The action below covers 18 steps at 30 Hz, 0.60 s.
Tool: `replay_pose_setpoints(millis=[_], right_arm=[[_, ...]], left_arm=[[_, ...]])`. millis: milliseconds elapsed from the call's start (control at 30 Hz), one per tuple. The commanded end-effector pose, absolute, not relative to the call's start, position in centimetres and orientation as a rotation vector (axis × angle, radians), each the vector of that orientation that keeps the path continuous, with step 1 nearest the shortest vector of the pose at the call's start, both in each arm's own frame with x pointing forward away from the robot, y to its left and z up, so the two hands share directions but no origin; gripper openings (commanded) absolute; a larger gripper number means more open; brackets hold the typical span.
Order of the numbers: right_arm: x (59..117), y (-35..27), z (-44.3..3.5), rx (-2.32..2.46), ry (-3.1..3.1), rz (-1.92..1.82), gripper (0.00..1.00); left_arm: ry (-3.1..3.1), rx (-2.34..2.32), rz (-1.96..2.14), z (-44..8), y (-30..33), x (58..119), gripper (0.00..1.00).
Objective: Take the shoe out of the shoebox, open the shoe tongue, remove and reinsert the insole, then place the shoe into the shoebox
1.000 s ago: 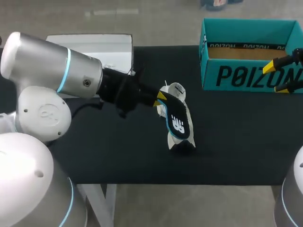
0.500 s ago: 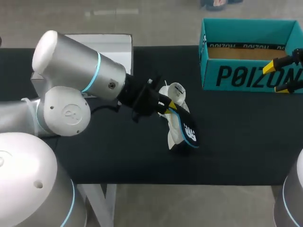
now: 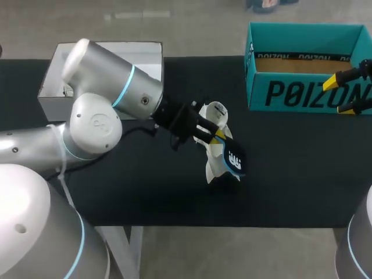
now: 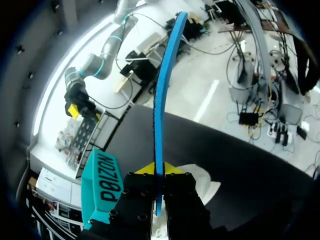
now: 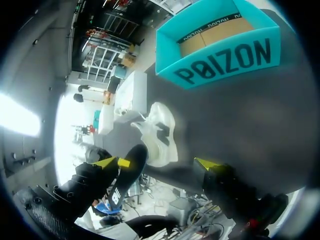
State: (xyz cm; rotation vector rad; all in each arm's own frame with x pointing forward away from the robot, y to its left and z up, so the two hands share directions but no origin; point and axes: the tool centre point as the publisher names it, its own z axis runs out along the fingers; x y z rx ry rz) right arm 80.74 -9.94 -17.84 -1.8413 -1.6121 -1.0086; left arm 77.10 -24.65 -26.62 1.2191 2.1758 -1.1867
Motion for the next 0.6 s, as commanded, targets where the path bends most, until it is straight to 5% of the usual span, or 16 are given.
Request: replay_pose_setpoints(millis=[33, 600], right_arm=[[80.6, -9.9, -17.8, -1.846, -1.613, -1.006, 1.0], [80.6, -9.9, -17.8, -1.846, -1.613, -1.006, 1.0]], left_arm=[[2.176, 1.222, -1.188, -26.7, -24.9, 77.2, 0.0], [2.14, 1.218, -1.253, -29.0, -24.8, 77.6, 0.0]])
